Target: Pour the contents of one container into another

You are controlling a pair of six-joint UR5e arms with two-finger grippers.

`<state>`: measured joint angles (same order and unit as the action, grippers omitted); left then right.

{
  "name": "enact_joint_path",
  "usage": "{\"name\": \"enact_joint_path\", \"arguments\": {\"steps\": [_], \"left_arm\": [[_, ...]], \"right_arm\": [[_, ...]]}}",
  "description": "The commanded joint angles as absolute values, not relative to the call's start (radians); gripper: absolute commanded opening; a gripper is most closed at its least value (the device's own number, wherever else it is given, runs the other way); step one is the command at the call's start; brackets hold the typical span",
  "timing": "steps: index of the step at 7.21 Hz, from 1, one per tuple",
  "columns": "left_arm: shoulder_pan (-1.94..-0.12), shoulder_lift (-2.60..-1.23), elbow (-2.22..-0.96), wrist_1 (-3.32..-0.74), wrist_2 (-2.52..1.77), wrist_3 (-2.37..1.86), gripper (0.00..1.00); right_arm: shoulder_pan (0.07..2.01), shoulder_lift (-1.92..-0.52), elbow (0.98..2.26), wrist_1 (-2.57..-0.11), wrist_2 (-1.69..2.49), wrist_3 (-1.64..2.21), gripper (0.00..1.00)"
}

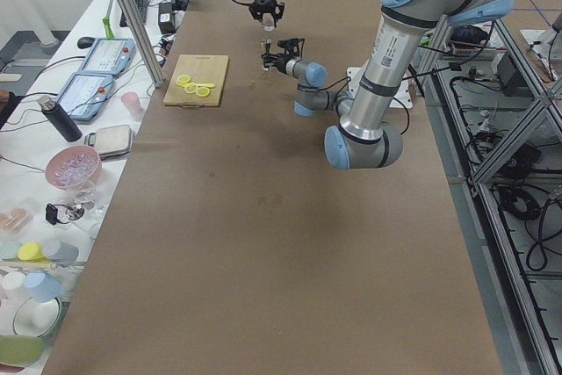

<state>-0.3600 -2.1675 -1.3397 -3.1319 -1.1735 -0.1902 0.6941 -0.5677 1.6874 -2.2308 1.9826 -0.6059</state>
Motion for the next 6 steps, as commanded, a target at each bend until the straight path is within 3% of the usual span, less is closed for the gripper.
{"name": "enact_joint_path", "arguments": {"steps": [1, 6], "left_arm": [[-0.36, -2.168, -1.339, -3.132, -1.173, -0.19, 0.0], [-0.36, -2.168, -1.341, -3.132, -1.175, -0.19, 0.0]], "right_arm": [[0.681, -0.531, 1.631, -2.244, 1.964, -0.606, 0.0], [0.666, -0.464, 1.592, -2.353, 1.882, -0.606, 0.0]]}}
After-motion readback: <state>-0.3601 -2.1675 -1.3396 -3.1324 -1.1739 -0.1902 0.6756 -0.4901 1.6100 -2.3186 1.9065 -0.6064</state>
